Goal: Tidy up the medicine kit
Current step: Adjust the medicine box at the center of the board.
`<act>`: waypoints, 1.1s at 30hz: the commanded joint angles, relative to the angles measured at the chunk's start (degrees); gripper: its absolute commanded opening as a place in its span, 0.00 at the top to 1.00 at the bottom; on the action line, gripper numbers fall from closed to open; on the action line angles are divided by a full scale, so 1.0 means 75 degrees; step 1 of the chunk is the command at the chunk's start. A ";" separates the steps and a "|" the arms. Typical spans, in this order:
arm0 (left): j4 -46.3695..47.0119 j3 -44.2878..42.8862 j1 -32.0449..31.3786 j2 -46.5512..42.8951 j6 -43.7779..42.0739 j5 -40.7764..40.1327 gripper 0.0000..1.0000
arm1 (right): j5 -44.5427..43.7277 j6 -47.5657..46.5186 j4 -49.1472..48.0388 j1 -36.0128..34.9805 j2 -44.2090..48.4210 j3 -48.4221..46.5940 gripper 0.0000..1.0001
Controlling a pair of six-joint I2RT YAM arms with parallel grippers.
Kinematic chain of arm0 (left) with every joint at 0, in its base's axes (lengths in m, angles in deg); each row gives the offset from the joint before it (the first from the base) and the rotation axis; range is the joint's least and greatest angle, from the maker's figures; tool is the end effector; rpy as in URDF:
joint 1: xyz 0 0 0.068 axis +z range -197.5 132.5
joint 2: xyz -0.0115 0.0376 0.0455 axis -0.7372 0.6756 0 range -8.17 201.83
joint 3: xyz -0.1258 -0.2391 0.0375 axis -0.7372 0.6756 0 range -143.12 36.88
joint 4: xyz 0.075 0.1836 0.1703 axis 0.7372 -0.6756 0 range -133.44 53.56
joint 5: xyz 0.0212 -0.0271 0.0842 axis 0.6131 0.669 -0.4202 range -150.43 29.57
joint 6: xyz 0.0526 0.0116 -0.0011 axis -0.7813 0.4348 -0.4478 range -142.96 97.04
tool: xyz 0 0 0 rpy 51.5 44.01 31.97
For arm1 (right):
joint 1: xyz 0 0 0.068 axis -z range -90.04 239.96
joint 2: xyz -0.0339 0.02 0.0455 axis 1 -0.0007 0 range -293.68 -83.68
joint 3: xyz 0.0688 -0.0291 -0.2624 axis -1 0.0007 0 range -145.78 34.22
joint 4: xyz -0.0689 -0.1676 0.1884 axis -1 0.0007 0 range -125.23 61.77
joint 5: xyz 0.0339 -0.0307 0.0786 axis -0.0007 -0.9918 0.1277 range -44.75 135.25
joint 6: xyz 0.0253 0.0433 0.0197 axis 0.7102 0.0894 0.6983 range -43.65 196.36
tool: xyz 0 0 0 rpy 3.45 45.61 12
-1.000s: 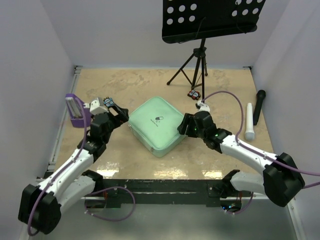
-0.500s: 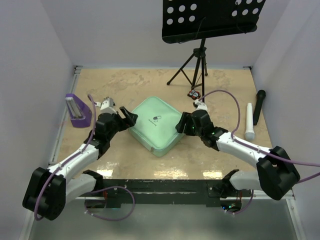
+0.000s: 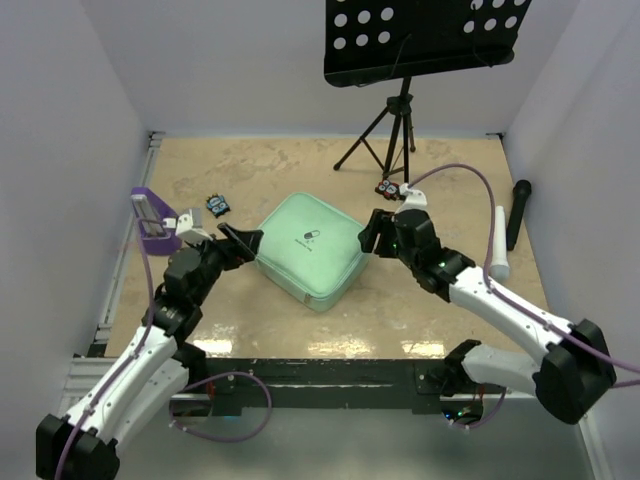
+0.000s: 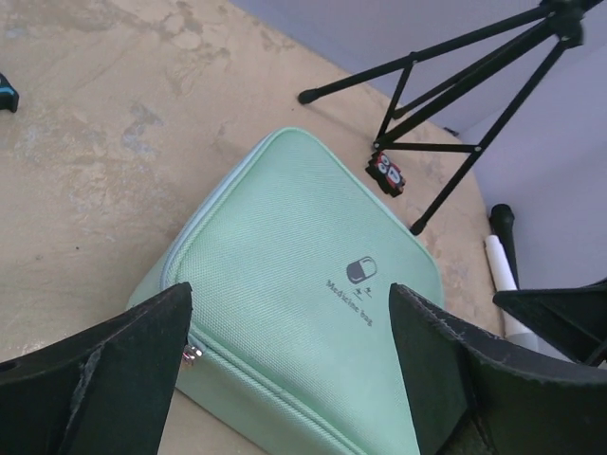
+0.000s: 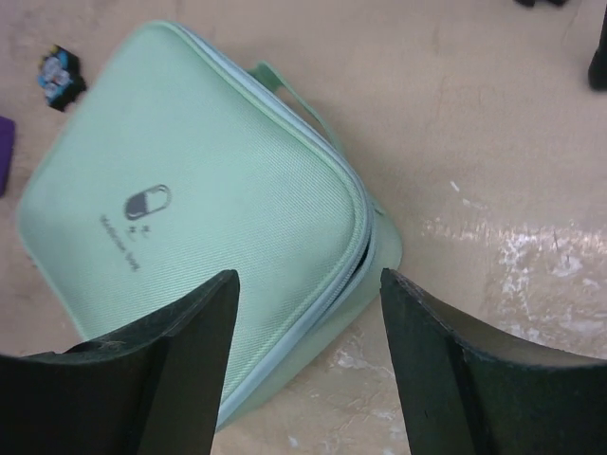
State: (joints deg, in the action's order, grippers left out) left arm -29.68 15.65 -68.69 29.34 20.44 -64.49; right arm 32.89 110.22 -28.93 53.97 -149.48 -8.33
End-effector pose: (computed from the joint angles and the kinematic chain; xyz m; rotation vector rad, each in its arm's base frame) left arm 0.1599 -0.0594 0.2451 -0.3991 1.7538 -0.7593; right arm 0.2109 0.1437 0.2591 0.0940 2.1134 0.5169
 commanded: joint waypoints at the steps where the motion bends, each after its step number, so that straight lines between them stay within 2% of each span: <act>1: -0.0283 0.0134 -0.0046 -0.0933 -0.0021 0.0898 0.11 | 0.0391 -0.0729 -0.0183 -0.0076 0.0769 -0.0339 0.37; 5: 0.0958 0.1025 -0.0220 -0.1124 0.0295 0.2915 0.15 | 0.1575 -0.1257 -0.0980 -0.0088 0.0455 -0.0268 0.45; 7: 0.1288 0.1271 -0.0618 -0.0844 0.0284 0.3340 0.18 | 0.2079 -0.1351 -0.1179 -0.0100 0.0127 -0.0339 0.51; 8: 0.1429 0.1365 -0.0922 -0.0703 0.0249 0.3353 0.20 | 0.2256 -0.1363 -0.1331 -0.0123 0.0021 -0.0328 0.57; 11: 0.2061 0.1635 -0.1824 -0.0374 0.0249 0.3283 0.25 | 0.2562 -0.1340 -0.1742 -0.0217 -0.0226 -0.0269 0.65; 13: 0.2389 0.1764 -0.2072 -0.0187 0.0295 0.3283 0.25 | 0.2737 -0.1352 -0.1895 -0.0322 -0.0390 -0.0234 0.68; 22: 0.4229 0.2772 -0.2120 0.0224 0.0483 0.3424 0.26 | 0.3265 -0.1305 -0.2422 -0.0733 -0.1175 -0.0011 0.93; 29: 0.5729 0.3066 -0.2132 0.1406 0.0402 0.3411 0.29 | 0.2984 -0.1234 -0.2493 -0.0733 -0.1609 0.0024 0.97; 33: 0.5849 0.2996 -0.2132 0.1958 0.0214 0.3529 0.30 | 0.2925 -0.1281 -0.2458 -0.0733 -0.1785 0.0024 0.99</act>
State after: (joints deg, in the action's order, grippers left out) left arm 7.28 33.99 -84.38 41.61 23.93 -39.39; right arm 55.27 100.96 -44.62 48.55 -162.42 -8.39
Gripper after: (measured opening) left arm 0.702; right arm 0.024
